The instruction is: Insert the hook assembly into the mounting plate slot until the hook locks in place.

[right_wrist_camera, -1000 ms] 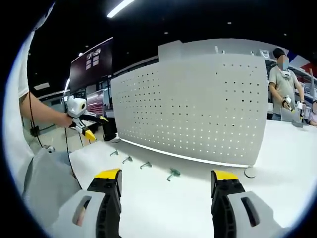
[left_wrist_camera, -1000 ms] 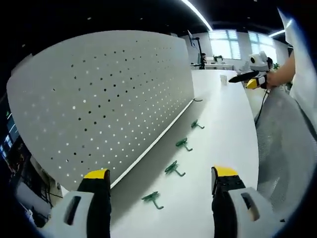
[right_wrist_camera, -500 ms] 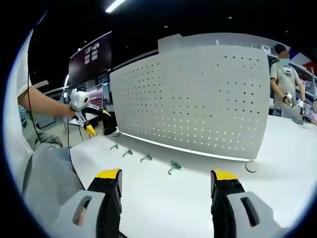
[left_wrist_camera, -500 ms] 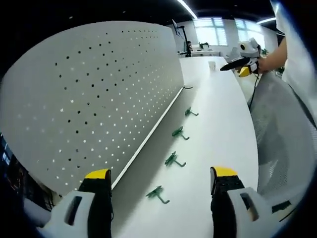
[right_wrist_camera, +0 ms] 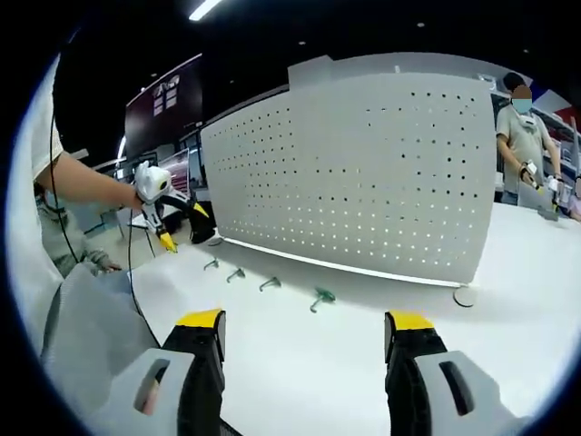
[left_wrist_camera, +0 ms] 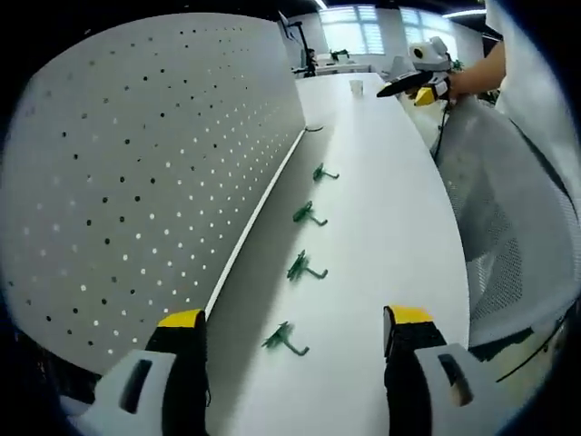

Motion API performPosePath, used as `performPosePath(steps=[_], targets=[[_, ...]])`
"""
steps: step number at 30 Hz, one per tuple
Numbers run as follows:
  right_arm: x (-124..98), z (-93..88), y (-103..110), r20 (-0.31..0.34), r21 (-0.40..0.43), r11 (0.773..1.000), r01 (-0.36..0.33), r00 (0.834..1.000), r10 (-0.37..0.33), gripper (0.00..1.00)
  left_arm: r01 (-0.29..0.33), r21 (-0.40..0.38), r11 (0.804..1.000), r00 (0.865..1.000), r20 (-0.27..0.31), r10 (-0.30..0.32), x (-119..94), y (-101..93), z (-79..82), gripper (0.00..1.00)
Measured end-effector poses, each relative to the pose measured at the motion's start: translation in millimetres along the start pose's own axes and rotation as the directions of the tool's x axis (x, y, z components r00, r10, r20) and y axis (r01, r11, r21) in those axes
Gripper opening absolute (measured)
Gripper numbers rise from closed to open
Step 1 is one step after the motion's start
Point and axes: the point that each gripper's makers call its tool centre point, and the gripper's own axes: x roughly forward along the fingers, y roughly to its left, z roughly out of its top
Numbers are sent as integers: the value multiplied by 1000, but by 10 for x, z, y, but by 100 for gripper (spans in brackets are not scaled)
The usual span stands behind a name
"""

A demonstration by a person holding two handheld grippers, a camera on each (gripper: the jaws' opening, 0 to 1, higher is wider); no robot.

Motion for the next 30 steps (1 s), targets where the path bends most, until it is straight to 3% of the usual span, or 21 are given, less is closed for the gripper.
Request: performPosePath(steps=[9,18,22,30], targets=[[4,-14,10,-5,-4,1000,-4,1000,4,69,55,73,996,996,-75,-50,65,16,-98,80],[5,-29,16,-10,-5,1000,-7,1000,7,68,128,159,979,983,-149,-104,189,42,-244,77],[2,-30,1,-9,-1,1000,0,1000,0,68,167,218,962,969,-218,-118,221,61,-358,76],[7,-53,-6,-15,5,1000,0,1000,0,67,227,258,939,952,-264,-158,319,17,-450,76]])
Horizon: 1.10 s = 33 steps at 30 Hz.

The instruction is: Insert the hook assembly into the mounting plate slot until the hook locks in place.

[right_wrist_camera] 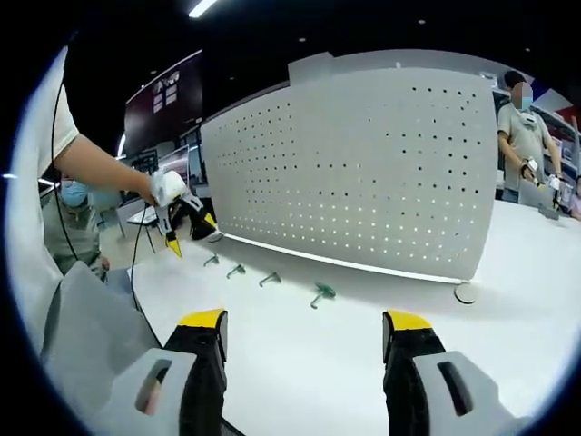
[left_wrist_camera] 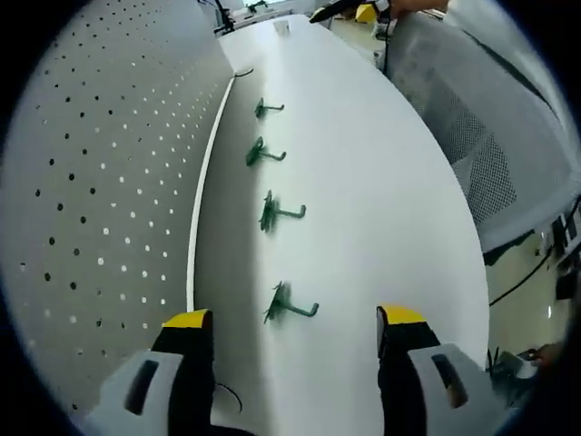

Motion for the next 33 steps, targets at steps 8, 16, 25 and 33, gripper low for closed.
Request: performPosePath(steps=[8,16,25,33], targets=[[7,-6,23,-5,-2,1000,-6,1000,6,67,55,54,997,997,-47,-53,127,-28,-120,73],[17,-29,28,-16,-5,1000,-10,1000,10,67,129,115,985,988,-98,-118,251,-87,-171,71],[19,-48,24,-23,-4,1000,-10,1000,10,67,178,154,972,980,-117,-161,331,-73,-177,67],[18,-47,13,-23,-1,1000,-4,1000,4,67,212,159,964,973,-128,-193,363,-87,-191,61]])
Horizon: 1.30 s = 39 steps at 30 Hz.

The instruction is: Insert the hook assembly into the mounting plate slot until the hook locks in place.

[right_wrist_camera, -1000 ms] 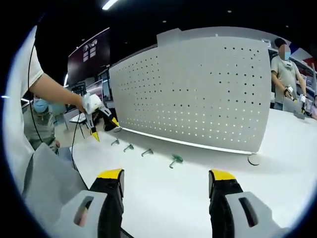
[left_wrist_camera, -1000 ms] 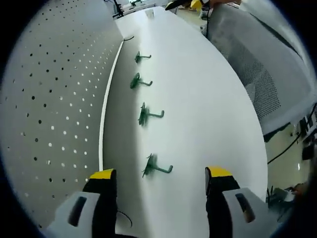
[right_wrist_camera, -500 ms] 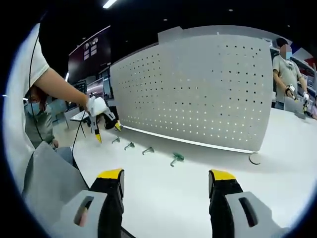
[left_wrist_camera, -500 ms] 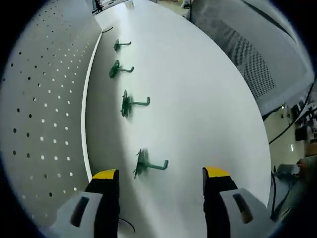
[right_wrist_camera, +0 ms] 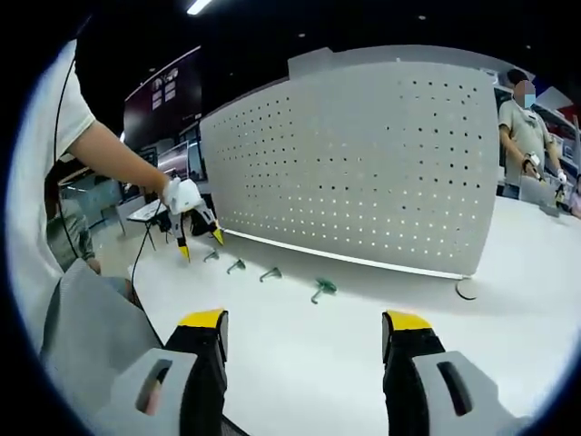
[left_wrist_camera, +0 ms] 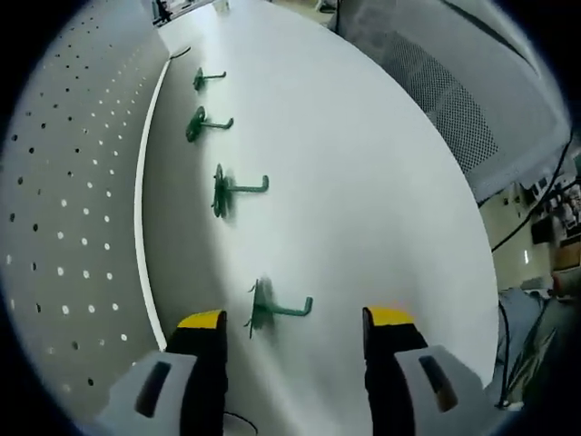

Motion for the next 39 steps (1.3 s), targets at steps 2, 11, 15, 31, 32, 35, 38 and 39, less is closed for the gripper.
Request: performPosePath(steps=[2,11,15,31,32,35,38,39], targets=[[1,10,5,6,6,1000,-4,1000,4,67,6,-9,1000,1000,-3,-6,11,-2,-17,59],[-6,11,-2,6,3,1000,0,1000,0,67,39,-19,999,999,-31,-39,72,-135,-94,42],[1,10,7,6,1,1000,-5,1000,5,67,41,-62,997,999,-21,-42,61,-135,-99,39],[-3,27,25,14,-2,1000,-10,1000,10,66,21,-162,987,1000,1,-21,52,-70,-168,25],[-3,27,25,14,-2,1000,-11,1000,11,66,15,-175,984,1000,-2,-16,49,-65,-170,24],[-4,34,23,19,0,1000,-11,1000,11,66,9,-186,982,1000,-9,-10,49,-56,-181,23],[-1,28,25,15,0,1000,-13,1000,13,66,4,-206,979,1000,-6,-5,50,-45,-185,22],[-2,32,26,16,-3,1000,-13,1000,13,66,1,-211,978,1000,-7,-3,50,-41,-188,21]])
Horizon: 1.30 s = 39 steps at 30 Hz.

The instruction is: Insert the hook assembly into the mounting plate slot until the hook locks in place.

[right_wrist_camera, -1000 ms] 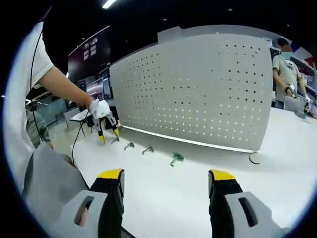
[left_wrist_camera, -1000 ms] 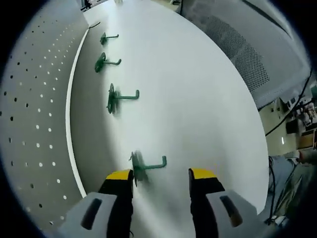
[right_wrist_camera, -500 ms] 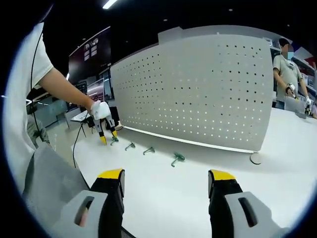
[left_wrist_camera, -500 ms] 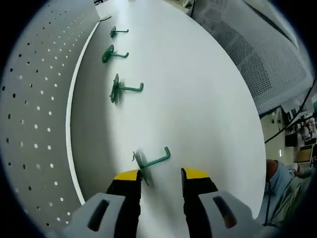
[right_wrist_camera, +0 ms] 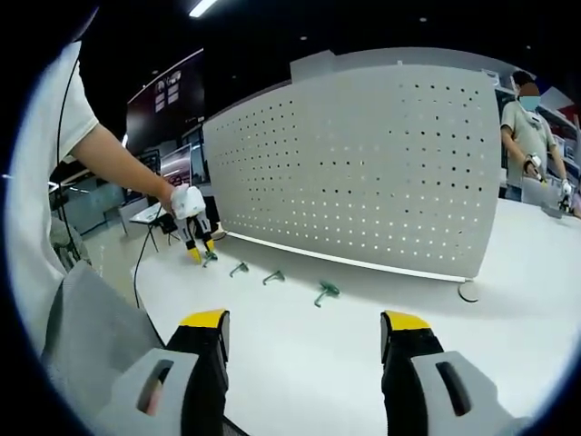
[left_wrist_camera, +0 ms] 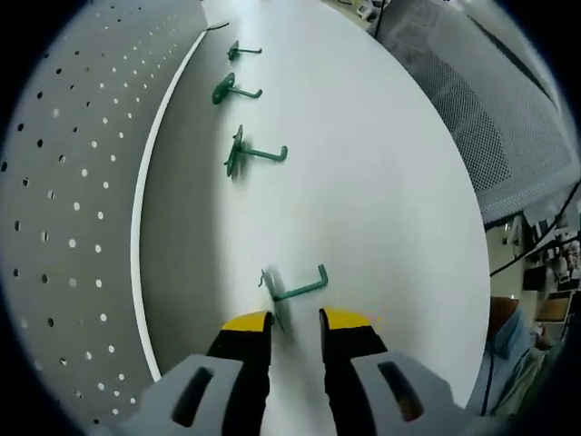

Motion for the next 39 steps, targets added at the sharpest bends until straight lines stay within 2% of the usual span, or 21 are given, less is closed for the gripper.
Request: performPosePath(steps=[9,14,39], targets=[[1,0,3,0,-2,1000,0,1000,0,65,-29,-53,998,1000,7,30,7,55,-1,11],[1,-5,0,-2,-2,1000,1,1000,-1,65,-43,-57,997,999,13,44,11,69,-2,7],[4,-1,-8,0,-2,1000,2,1000,-2,65,-77,-88,993,997,16,78,9,107,-1,3]])
